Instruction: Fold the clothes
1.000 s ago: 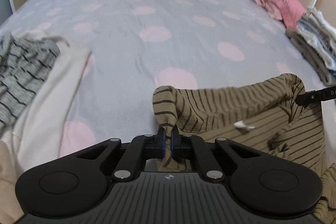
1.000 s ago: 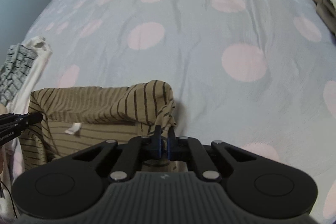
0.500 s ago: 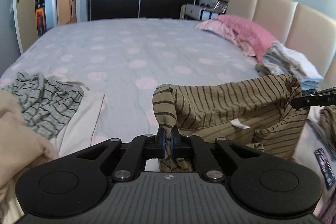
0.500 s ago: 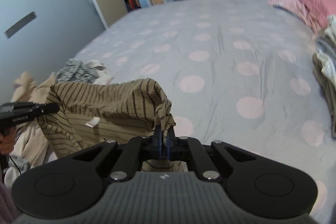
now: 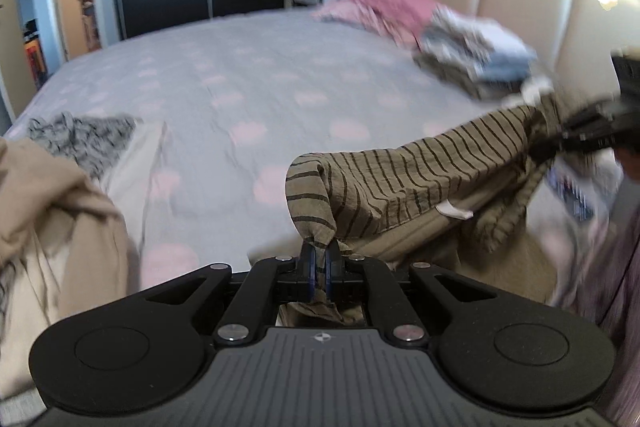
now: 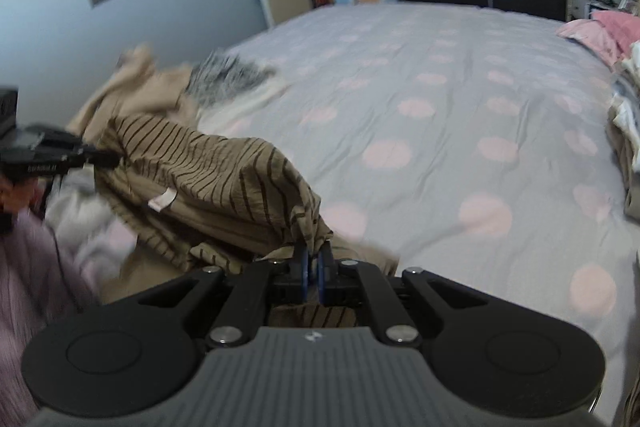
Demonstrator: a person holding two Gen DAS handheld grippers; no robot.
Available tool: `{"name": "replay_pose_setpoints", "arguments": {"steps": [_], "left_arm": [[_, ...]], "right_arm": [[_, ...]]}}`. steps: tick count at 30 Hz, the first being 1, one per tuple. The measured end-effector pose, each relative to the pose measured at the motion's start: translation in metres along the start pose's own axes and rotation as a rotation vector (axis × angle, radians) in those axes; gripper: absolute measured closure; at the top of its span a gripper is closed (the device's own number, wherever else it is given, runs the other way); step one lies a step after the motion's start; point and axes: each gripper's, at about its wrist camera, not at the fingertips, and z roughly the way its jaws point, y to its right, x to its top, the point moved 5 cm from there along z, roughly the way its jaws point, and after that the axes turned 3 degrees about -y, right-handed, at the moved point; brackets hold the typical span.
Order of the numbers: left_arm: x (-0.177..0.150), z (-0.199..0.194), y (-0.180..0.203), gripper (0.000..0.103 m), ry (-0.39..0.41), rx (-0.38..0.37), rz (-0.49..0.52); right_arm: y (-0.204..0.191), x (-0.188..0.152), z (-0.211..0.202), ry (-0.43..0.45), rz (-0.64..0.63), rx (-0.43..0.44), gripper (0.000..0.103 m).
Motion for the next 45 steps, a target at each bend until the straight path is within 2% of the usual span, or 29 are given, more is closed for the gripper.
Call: {"name": "replay_pose_setpoints", "arguments": {"steps": [6, 8, 9, 11, 12, 15, 16, 22, 26, 28, 30, 32, 33, 34, 35, 37, 42, 45], "left_arm": [[-0.041, 0.019, 0.022, 0.1, -0.119, -0.002, 0.12], [-0.047, 0.02, 0.024, 0.097, -0.149, -0.007, 0.131], [-0.05, 0.02, 0.025, 0.097, -0.163, -0.012, 0.134], [-0.051, 0.017, 0.025, 0.09, -0.182, -0.018, 0.138], [-0.05, 0.015, 0.025, 0.083, -0.187, -0.019, 0.141], [-0.046, 0.005, 0.028, 0.069, -0.181, -0.019, 0.164], [-0.045, 0.002, 0.031, 0.062, -0.174, -0.005, 0.184], [-0.038, -0.002, 0.061, 0.058, -0.118, 0.081, 0.391], [-0.043, 0.001, 0.08, 0.059, -0.094, 0.087, 0.497], [-0.045, 0.003, 0.089, 0.059, -0.082, 0.091, 0.55], [-0.046, 0.003, 0.095, 0.059, -0.074, 0.087, 0.579], [-0.047, 0.003, 0.097, 0.064, -0.073, 0.076, 0.579], [-0.049, 0.002, 0.098, 0.078, -0.074, 0.068, 0.587], [-0.05, 0.001, 0.099, 0.089, -0.077, 0.058, 0.595], [-0.052, 0.001, 0.101, 0.091, -0.088, 0.039, 0.603], [-0.057, 0.001, 0.104, 0.102, -0.115, -0.002, 0.616], [-0.081, 0.006, 0.116, 0.103, -0.197, -0.053, 0.75], [-0.098, 0.013, 0.121, 0.103, -0.25, -0.069, 0.817]], "right_arm": [[-0.011, -0.039, 0.031, -0.137, -0.123, -0.03, 0.098], [-0.012, -0.045, 0.036, -0.168, -0.146, -0.038, 0.095], [-0.013, -0.046, 0.035, -0.176, -0.154, -0.042, 0.091], [-0.016, -0.044, 0.03, -0.17, -0.171, -0.052, 0.082], [-0.018, -0.042, 0.026, -0.162, -0.182, -0.056, 0.069], [-0.027, -0.04, 0.011, -0.124, -0.225, -0.065, 0.064], [-0.032, -0.039, 0.007, -0.11, -0.242, -0.069, 0.058], [-0.072, -0.046, 0.006, -0.086, -0.434, -0.095, 0.058], [-0.096, -0.059, 0.019, -0.1, -0.609, -0.148, 0.06], [-0.101, -0.063, 0.022, -0.112, -0.648, -0.144, 0.065], [-0.103, -0.066, 0.022, -0.122, -0.669, -0.14, 0.065], [-0.104, -0.069, 0.022, -0.129, -0.686, -0.137, 0.069], [-0.105, -0.071, 0.022, -0.132, -0.698, -0.137, 0.079], [-0.107, -0.073, 0.021, -0.133, -0.712, -0.138, 0.082], [-0.109, -0.076, 0.019, -0.139, -0.726, -0.133, 0.084], [-0.113, -0.082, 0.018, -0.157, -0.751, -0.114, 0.094], [-0.121, -0.101, 0.021, -0.246, -0.814, -0.04, 0.101], [-0.126, -0.113, 0.025, -0.295, -0.858, -0.007, 0.101]]}}
